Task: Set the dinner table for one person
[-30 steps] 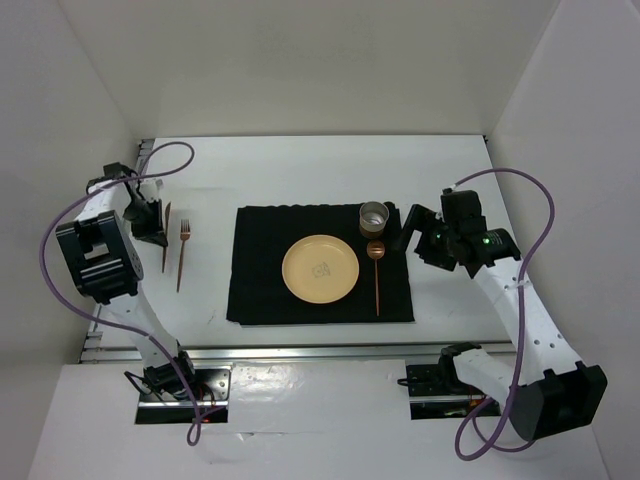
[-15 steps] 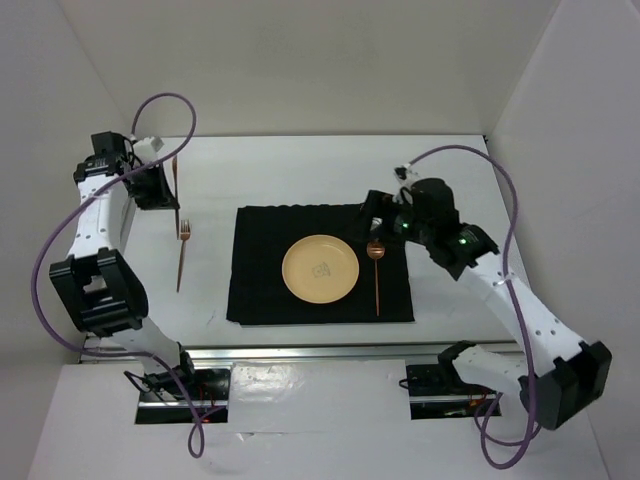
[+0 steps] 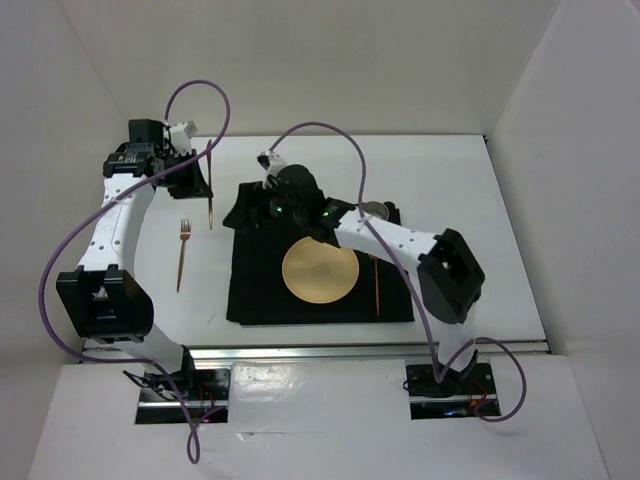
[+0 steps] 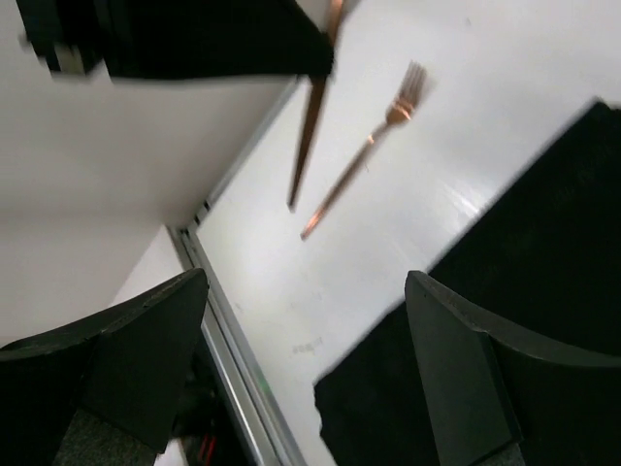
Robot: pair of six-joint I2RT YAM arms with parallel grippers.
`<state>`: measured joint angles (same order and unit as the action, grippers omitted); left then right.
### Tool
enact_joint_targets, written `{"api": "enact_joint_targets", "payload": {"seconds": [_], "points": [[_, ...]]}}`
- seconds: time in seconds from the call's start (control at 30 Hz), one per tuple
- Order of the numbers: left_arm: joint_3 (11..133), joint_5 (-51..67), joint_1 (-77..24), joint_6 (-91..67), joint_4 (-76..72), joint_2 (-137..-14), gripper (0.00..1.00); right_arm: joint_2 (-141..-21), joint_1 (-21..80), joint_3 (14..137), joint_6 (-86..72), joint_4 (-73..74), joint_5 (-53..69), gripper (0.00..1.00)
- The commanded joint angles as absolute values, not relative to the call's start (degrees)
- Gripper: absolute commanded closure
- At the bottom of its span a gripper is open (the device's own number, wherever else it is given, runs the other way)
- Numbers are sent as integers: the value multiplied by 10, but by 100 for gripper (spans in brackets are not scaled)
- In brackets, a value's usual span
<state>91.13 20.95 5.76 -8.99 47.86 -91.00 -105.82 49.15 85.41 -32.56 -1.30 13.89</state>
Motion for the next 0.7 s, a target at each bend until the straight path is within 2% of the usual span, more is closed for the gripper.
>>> {"api": "enact_joint_targets", "payload": {"seconds": [0.0, 0.1, 0.27, 0.4, 0.53, 0.67], "points": [[925, 193, 46, -110, 454, -903, 100, -1111, 497, 933, -325, -139, 162, 10], [931, 193, 46, -115, 454, -909, 100, -1165, 509, 986, -337, -139, 172, 12], [931, 188, 46, -115, 454, -914, 100, -1222, 509, 1070, -357, -112, 185, 28], [925, 193, 46, -120, 446, -914, 100, -1240, 509, 1087, -357, -89, 185, 28], [925, 193, 46, -120, 446, -914, 100, -1252, 509, 1092, -362, -89, 190, 34], [931, 193, 46, -120, 446, -914, 100, -1257, 509, 1099, -367, -76, 190, 35]]}}
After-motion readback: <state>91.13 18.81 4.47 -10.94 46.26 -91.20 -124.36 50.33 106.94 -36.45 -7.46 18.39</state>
